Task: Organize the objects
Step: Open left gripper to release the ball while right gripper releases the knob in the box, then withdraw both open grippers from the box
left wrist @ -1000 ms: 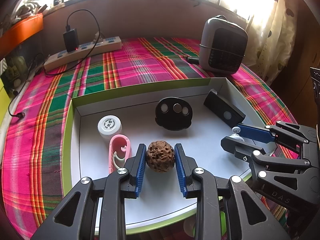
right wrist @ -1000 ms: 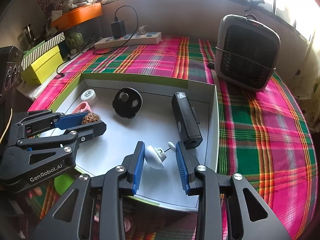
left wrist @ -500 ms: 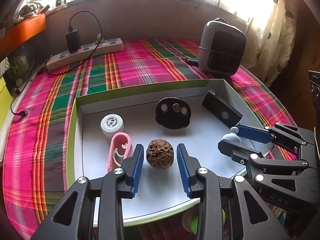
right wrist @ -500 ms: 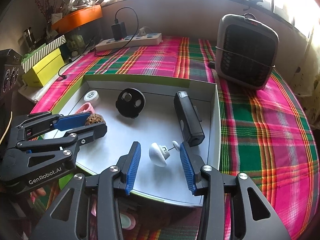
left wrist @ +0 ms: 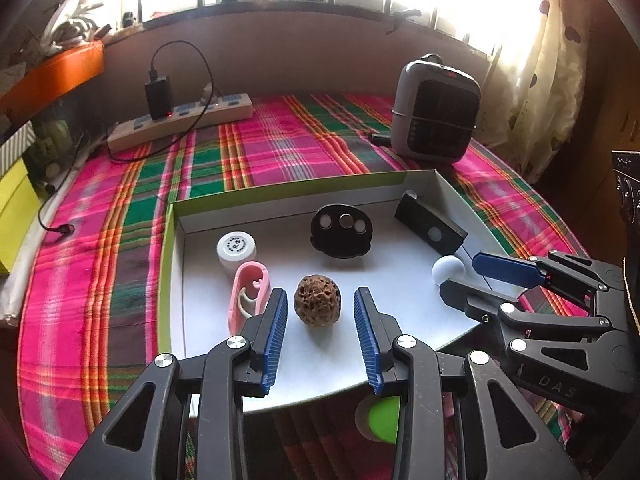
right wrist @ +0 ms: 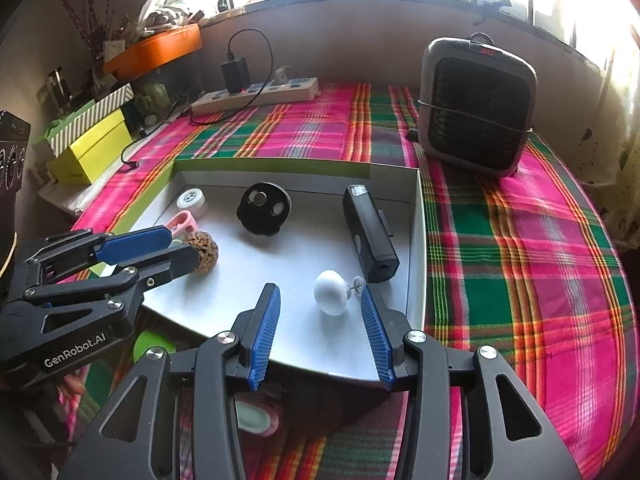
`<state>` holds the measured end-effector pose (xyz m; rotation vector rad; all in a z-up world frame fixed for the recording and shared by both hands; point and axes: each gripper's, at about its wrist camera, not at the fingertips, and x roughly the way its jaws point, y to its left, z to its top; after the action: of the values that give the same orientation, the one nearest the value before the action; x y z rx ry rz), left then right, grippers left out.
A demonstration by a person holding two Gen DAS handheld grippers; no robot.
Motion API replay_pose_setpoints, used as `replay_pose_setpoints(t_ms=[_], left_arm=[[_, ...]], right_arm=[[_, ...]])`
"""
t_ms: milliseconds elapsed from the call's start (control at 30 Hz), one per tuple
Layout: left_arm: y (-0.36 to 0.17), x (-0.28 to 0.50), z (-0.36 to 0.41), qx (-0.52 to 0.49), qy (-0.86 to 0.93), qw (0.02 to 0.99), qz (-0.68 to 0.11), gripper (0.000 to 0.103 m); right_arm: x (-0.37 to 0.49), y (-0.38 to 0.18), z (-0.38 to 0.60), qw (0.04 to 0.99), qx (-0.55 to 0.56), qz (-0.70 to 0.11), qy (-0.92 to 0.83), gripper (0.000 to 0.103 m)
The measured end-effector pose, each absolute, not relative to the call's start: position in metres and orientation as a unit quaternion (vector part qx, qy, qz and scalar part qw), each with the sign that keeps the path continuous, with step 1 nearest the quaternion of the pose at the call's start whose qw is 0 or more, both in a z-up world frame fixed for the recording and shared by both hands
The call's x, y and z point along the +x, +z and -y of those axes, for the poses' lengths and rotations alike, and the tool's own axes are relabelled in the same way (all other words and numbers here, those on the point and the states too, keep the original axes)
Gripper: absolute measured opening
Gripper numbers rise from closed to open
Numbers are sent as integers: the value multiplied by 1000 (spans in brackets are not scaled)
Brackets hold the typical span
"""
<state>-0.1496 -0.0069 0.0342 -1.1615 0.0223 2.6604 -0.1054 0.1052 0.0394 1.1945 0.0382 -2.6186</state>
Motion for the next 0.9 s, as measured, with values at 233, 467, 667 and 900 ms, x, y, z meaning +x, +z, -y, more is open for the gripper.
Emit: replay_pose_setpoints(t_ms=[233,467,667,900], left_arm=[[40,-134,9,-389,914,117,-5,33],[46,-118,14,-379,918,115,2,33],[47,-106,18,-377,919,111,7,33],[46,-93,21,-375,919,116,16,33]], right_arm=[[-94,45,-108,128,402,-6,-907,44],[-81,51,-110,124,394,-3,-911,44],[-68,54,-113,120,387,2,-914,44],[-54,56,-118,116,381,5,-917,44]])
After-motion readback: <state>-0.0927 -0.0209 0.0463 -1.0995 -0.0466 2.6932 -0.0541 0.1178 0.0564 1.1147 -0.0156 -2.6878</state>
